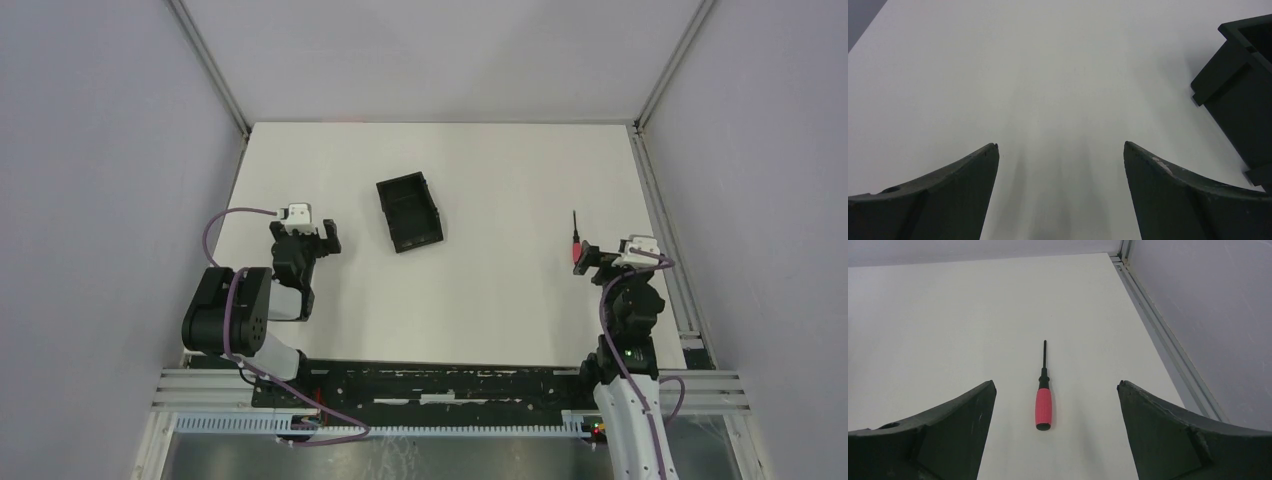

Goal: Put the screwdriver in the bin

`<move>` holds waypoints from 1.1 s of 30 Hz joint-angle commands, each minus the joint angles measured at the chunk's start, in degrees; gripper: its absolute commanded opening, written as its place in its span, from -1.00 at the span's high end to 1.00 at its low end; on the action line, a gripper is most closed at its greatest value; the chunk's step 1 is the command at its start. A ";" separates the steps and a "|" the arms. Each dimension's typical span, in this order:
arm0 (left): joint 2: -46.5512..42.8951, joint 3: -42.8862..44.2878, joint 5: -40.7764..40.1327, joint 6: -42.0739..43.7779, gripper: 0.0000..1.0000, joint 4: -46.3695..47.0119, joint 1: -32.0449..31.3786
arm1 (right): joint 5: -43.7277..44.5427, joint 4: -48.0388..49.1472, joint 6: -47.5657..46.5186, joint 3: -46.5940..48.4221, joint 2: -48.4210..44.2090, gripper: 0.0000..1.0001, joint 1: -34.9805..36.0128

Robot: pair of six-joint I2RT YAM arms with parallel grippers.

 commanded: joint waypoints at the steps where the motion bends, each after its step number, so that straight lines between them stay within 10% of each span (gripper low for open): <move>1: -0.40 0.65 0.55 -0.83 -1.00 1.72 0.20 | -0.13 -0.53 0.15 7.97 2.68 -0.96 -0.14; 8: -0.38 0.70 0.55 -0.83 -1.00 1.71 0.20 | -7.69 -12.42 -2.67 32.17 21.62 -0.94 -0.14; 17: -0.37 0.67 0.55 -0.83 -1.00 1.71 0.20 | -8.00 -57.48 -5.17 82.37 65.31 -0.96 -0.21; 33: -0.42 0.63 0.56 -0.83 -1.00 1.72 0.20 | -2.51 -40.80 -3.27 59.22 86.59 -0.55 -0.32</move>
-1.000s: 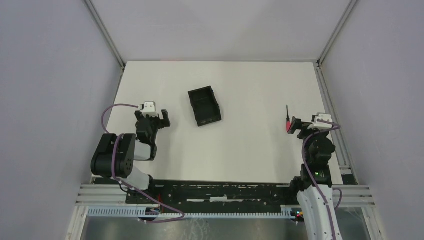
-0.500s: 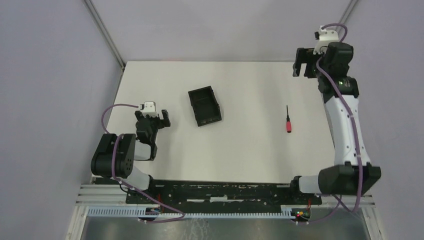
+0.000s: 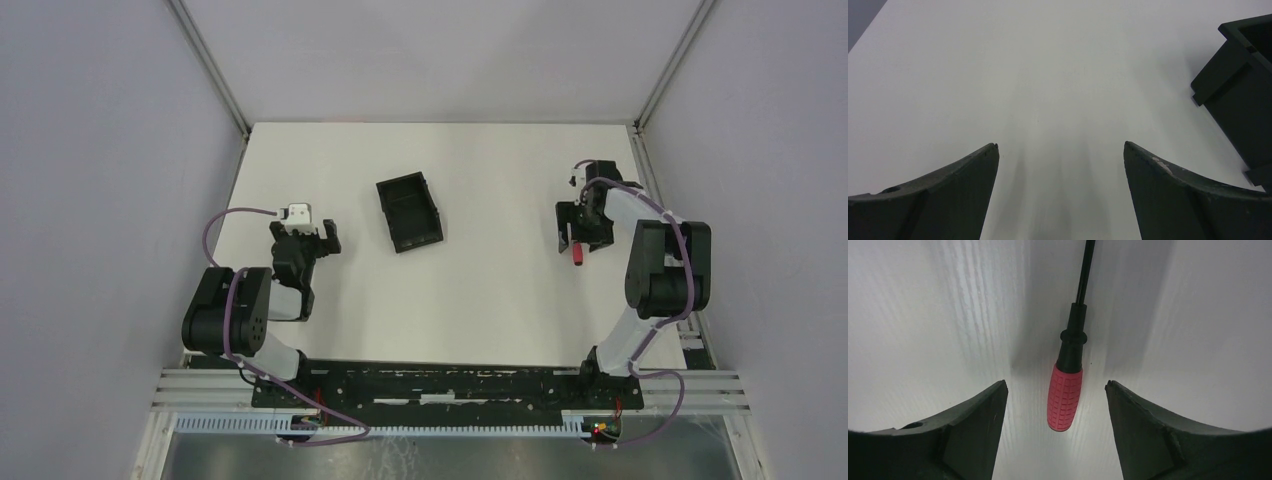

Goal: Put the screwdriver in the bin

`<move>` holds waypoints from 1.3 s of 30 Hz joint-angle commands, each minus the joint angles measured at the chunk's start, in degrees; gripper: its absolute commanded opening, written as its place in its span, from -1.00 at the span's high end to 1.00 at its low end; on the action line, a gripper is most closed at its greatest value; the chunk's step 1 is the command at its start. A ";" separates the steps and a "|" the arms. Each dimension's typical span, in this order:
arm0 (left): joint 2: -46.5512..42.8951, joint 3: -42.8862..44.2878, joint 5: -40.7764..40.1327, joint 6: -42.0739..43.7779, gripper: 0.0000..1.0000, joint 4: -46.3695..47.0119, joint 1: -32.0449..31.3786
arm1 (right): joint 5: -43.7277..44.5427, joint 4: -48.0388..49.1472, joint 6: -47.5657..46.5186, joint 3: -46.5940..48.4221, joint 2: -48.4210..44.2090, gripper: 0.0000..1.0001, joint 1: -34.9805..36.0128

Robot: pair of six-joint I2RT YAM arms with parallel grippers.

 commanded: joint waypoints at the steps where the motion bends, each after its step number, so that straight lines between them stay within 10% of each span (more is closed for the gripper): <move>1: -0.42 0.63 0.57 -0.81 -1.00 1.72 0.20 | 5.10 5.81 0.21 -1.45 1.62 -0.52 -0.30; 10: -0.42 0.63 0.57 -0.81 -1.00 1.72 0.20 | 7.40 7.57 -0.55 -0.60 5.06 0.20 -0.51; 15: -0.42 0.63 0.57 -0.81 -1.00 1.72 0.20 | 6.54 2.45 -1.35 4.36 4.97 1.00 -0.52; 26: -0.36 0.63 0.57 -0.81 -1.00 1.72 0.20 | 6.24 -21.63 -1.25 29.25 4.22 1.00 -0.52; 33: -0.38 0.71 0.57 -0.81 -1.00 1.72 0.20 | 1.43 -17.26 2.87 29.66 2.74 1.00 3.46; 39: -0.35 0.65 0.57 -0.81 -1.00 1.72 0.20 | -1.91 -7.73 9.24 34.86 4.04 1.00 20.75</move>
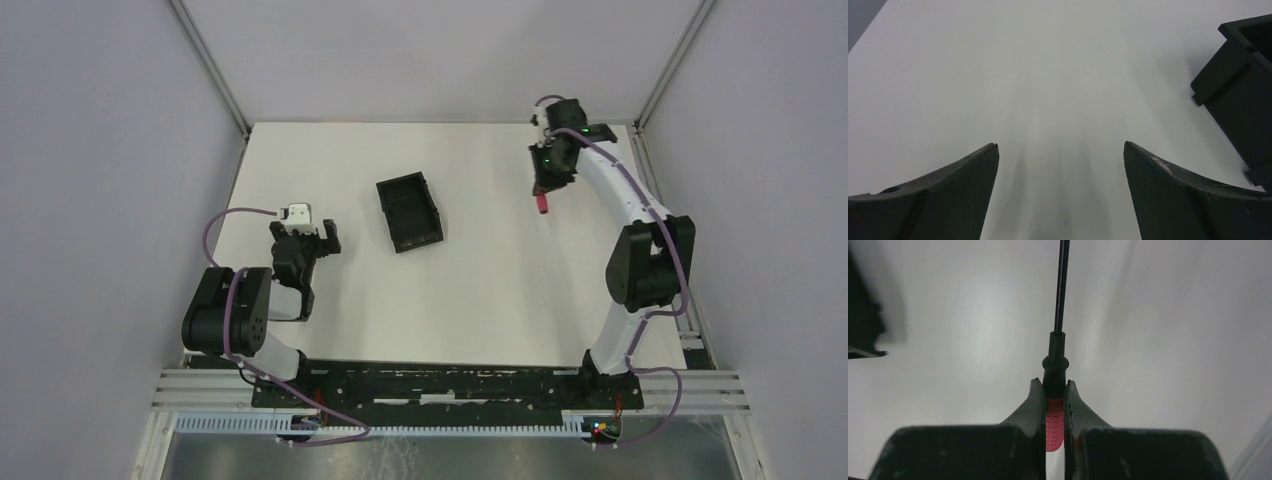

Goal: Put the screwdriver in the bin

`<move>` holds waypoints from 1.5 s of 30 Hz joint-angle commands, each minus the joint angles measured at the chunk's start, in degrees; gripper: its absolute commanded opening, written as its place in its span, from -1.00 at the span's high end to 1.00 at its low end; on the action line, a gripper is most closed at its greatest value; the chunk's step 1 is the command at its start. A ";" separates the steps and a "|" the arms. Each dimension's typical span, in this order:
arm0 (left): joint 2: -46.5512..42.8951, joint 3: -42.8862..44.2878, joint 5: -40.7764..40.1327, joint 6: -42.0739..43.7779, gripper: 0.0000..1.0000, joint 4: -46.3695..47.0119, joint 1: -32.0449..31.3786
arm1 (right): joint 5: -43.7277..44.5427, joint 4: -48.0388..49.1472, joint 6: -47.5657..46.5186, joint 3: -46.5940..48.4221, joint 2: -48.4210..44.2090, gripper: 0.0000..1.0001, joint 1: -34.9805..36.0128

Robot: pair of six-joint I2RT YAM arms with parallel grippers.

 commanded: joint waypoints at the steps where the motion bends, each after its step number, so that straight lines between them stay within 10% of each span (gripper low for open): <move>1: -0.41 0.69 0.57 -0.83 -1.00 1.70 0.20 | -3.48 8.25 6.22 7.38 0.45 1.00 13.52; 12: -0.42 0.63 0.57 -0.83 -1.00 1.72 0.20 | 0.75 26.30 -1.84 14.63 11.10 1.00 35.57; 26: -0.42 0.63 0.56 -0.83 -1.00 1.72 0.20 | 12.04 28.05 -11.03 10.52 20.27 1.00 39.41; 33: -0.43 0.68 0.57 -0.83 -1.00 1.72 0.20 | 12.49 27.29 -10.03 11.63 20.83 0.16 39.55; 45: -0.42 0.63 0.57 -0.83 -1.00 1.72 0.20 | 15.00 30.99 -7.88 11.07 10.33 -0.05 39.59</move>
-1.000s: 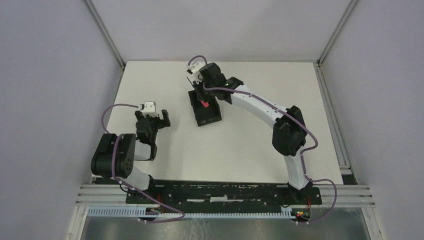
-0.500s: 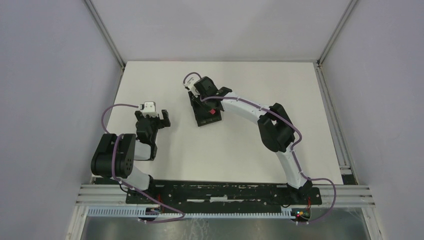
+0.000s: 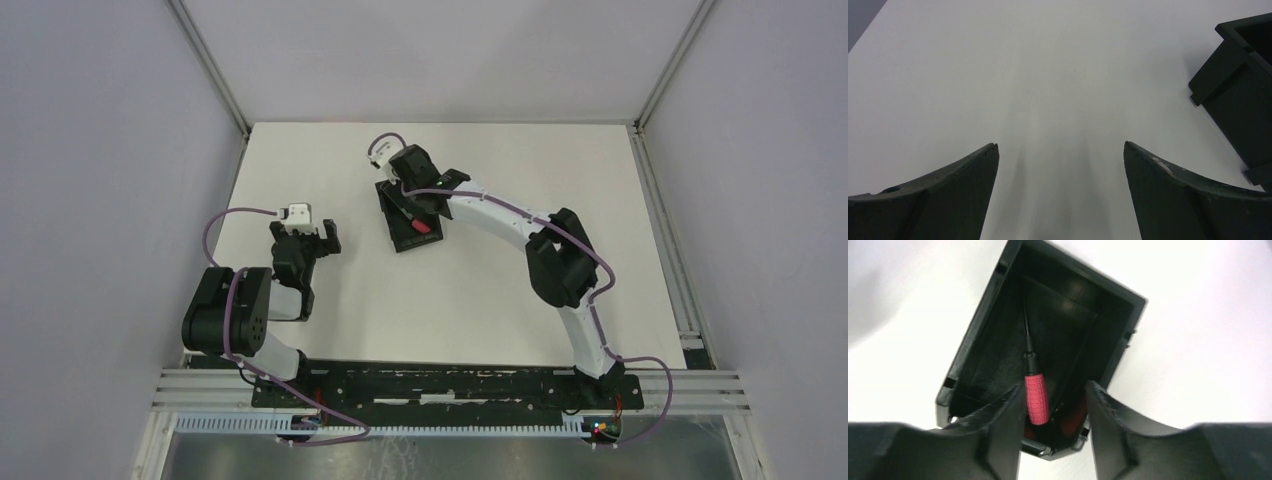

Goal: Put the screwdriver in the bin

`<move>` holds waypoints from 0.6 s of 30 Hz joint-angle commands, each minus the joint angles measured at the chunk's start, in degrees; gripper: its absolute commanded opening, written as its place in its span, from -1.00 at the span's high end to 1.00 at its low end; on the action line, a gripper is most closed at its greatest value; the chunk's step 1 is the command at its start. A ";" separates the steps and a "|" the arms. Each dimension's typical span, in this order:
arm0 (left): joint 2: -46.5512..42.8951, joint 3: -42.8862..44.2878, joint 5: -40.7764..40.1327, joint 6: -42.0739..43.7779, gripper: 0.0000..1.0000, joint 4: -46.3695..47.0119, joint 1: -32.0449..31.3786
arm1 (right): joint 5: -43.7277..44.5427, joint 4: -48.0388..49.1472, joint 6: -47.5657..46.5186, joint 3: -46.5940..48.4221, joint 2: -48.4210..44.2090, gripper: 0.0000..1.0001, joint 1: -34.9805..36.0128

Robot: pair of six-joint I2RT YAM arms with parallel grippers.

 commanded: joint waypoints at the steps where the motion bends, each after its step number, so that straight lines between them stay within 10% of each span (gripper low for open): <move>1: -0.42 0.63 0.55 -0.83 -1.00 1.72 0.20 | 2.77 4.86 1.10 0.19 -10.10 -0.17 0.04; 4: -0.40 0.63 0.50 -0.83 -1.00 1.72 0.20 | 5.12 7.38 0.80 -3.14 -15.01 -0.96 -0.10; 18: -0.43 0.63 0.48 -0.83 -1.00 1.72 0.20 | 10.57 39.14 -0.15 -49.57 -51.00 -0.96 -9.94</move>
